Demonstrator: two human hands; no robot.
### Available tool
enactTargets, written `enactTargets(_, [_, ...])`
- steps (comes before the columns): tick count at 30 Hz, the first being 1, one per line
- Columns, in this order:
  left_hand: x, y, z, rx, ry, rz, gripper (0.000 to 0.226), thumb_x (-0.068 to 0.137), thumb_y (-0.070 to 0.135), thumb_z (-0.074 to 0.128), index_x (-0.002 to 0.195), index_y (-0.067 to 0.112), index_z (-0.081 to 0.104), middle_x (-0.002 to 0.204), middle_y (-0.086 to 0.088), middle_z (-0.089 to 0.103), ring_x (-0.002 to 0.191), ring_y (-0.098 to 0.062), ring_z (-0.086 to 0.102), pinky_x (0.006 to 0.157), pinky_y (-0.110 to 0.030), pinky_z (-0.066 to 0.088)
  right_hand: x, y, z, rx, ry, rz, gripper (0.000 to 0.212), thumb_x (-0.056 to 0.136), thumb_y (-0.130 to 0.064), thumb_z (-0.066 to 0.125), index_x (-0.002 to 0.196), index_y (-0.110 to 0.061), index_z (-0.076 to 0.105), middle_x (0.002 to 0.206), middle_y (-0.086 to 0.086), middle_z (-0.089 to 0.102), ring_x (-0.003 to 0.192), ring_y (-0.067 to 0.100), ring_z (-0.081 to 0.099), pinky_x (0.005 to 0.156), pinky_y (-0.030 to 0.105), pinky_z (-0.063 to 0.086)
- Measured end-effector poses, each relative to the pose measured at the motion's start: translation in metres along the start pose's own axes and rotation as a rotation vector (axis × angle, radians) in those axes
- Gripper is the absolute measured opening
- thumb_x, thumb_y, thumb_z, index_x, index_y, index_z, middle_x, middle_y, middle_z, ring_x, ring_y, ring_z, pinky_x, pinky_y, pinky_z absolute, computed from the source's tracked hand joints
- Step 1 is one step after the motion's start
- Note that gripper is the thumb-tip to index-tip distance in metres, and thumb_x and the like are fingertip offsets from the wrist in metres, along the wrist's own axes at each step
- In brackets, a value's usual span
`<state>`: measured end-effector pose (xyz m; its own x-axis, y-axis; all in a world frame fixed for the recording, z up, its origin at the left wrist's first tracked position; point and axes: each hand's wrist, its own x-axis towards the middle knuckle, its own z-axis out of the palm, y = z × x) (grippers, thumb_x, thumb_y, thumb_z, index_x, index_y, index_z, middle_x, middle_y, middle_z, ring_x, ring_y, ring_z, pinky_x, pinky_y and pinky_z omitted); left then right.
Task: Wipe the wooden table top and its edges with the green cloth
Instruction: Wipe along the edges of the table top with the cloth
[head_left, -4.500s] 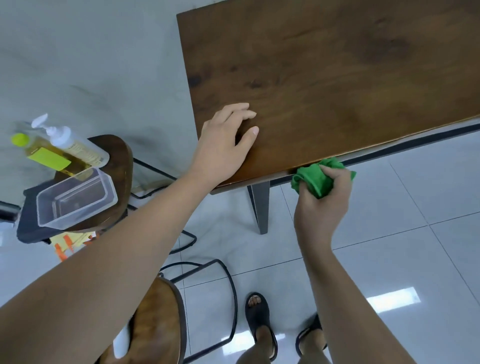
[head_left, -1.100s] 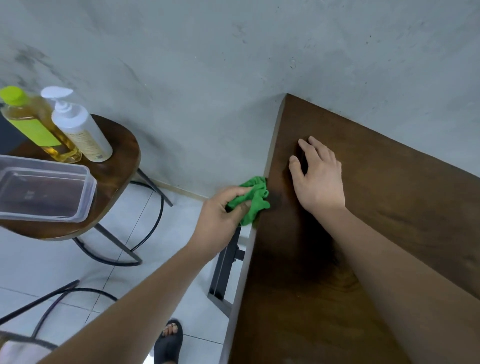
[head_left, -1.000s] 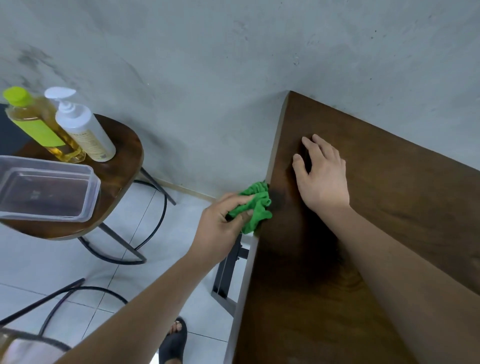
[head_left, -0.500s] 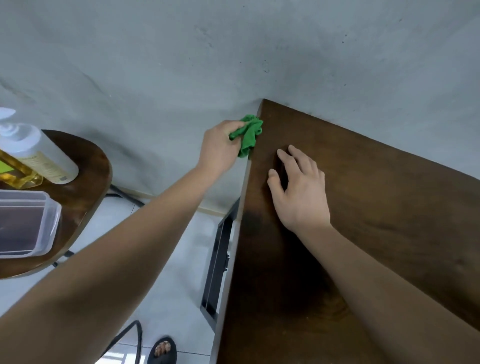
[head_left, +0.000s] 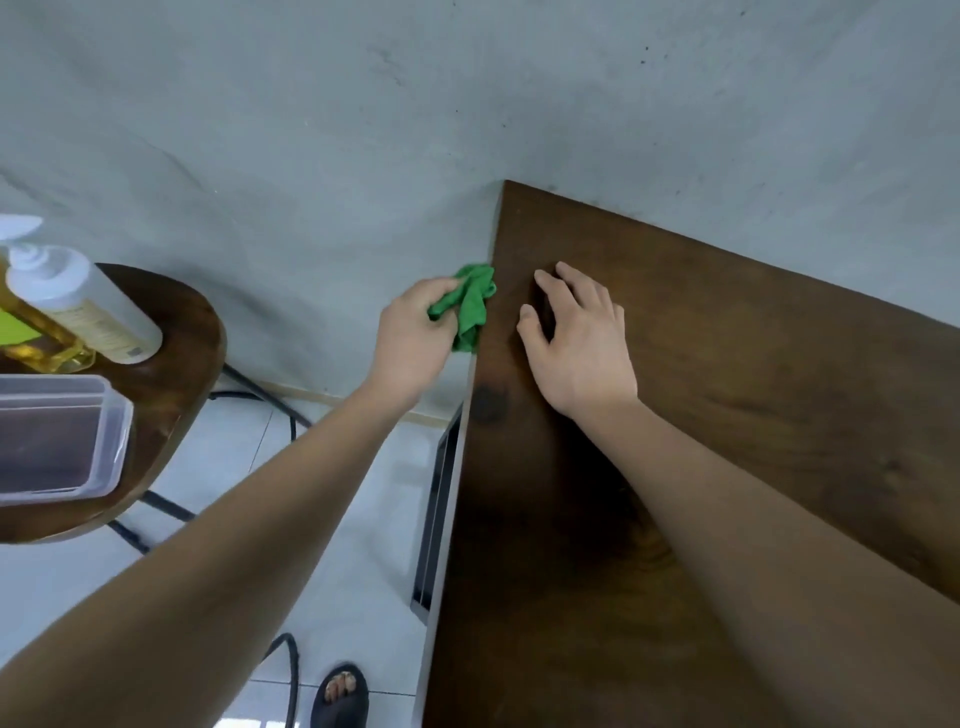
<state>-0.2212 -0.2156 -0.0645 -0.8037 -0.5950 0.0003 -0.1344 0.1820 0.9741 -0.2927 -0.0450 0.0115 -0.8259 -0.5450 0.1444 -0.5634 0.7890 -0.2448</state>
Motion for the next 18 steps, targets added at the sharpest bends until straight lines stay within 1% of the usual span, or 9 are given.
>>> enactTargets(3, [-0.064,-0.012,-0.010,-0.067,-0.012,-0.037,0.042,0.099,-0.003,0.063,0.129,0.021,0.079,0.123,0.006,0.078,0.110,-0.015,0.073,0.101,-0.045,0.060,-0.002,-0.002,-0.003,-0.005,0.017,-0.008,0.052,0.115,-0.041,0.050,0.160,-0.016,0.057,0.171,0.010,0.046,0.159,0.031,0.038,0.130,0.051,0.030])
enactTargets(5, [-0.104,-0.016,-0.016,-0.097,-0.025,-0.030,0.039,0.101,-0.005,0.064,0.127,0.020,0.080,0.122,0.005,0.077,0.110,-0.021,0.072,0.099,-0.051,0.060,-0.007,-0.005,-0.006,-0.074,0.047,-0.031,0.050,0.115,-0.037,0.049,0.159,-0.014,0.058,0.169,0.012,0.048,0.156,0.035,0.043,0.127,0.052,0.034])
enactTargets(7, [-0.138,-0.016,-0.024,-0.127,-0.036,-0.031,0.037,0.103,-0.006,0.065,0.127,0.018,0.080,0.124,0.002,0.076,0.113,-0.023,0.072,0.100,-0.055,0.060,-0.015,-0.011,-0.011,-0.133,0.057,-0.035,0.049,0.116,-0.035,0.046,0.160,-0.014,0.056,0.168,0.012,0.049,0.154,0.036,0.044,0.125,0.052,0.036])
enactTargets(11, [-0.197,-0.017,-0.039,-0.111,-0.038,-0.035,0.040,0.102,-0.007,0.065,0.126,0.021,0.081,0.124,0.006,0.075,0.111,-0.018,0.072,0.097,-0.051,0.061,-0.052,-0.030,-0.017,-0.022,-0.015,0.018,0.052,0.117,-0.041,0.044,0.164,-0.019,0.052,0.171,0.008,0.045,0.157,0.034,0.039,0.128,0.052,0.033])
enactTargets(13, [-0.223,-0.015,-0.045,-0.126,-0.027,-0.045,0.039,0.102,-0.007,0.066,0.126,0.020,0.081,0.123,0.006,0.076,0.112,-0.017,0.072,0.098,-0.050,0.061,-0.079,-0.036,-0.018,-0.009,-0.056,-0.032,0.053,0.117,-0.044,0.044,0.165,-0.022,0.051,0.173,0.008,0.042,0.159,0.033,0.036,0.130,0.052,0.030])
enactTargets(16, [-0.261,-0.013,-0.052,-0.157,-0.023,-0.058,0.038,0.103,-0.009,0.065,0.127,0.016,0.081,0.125,0.001,0.075,0.113,-0.021,0.072,0.098,-0.051,0.062,-0.112,-0.035,-0.020,-0.040,-0.086,-0.107,0.054,0.117,-0.046,0.045,0.165,-0.023,0.051,0.174,0.009,0.039,0.161,0.033,0.034,0.131,0.054,0.027])
enactTargets(18, [-0.288,-0.012,-0.058,-0.159,-0.031,-0.052,0.038,0.103,-0.010,0.064,0.129,0.014,0.080,0.126,-0.001,0.075,0.114,-0.021,0.072,0.098,-0.048,0.063,-0.128,-0.032,-0.021,-0.052,-0.092,-0.122,0.054,0.117,-0.048,0.045,0.165,-0.023,0.051,0.175,0.009,0.039,0.162,0.034,0.033,0.131,0.055,0.027])
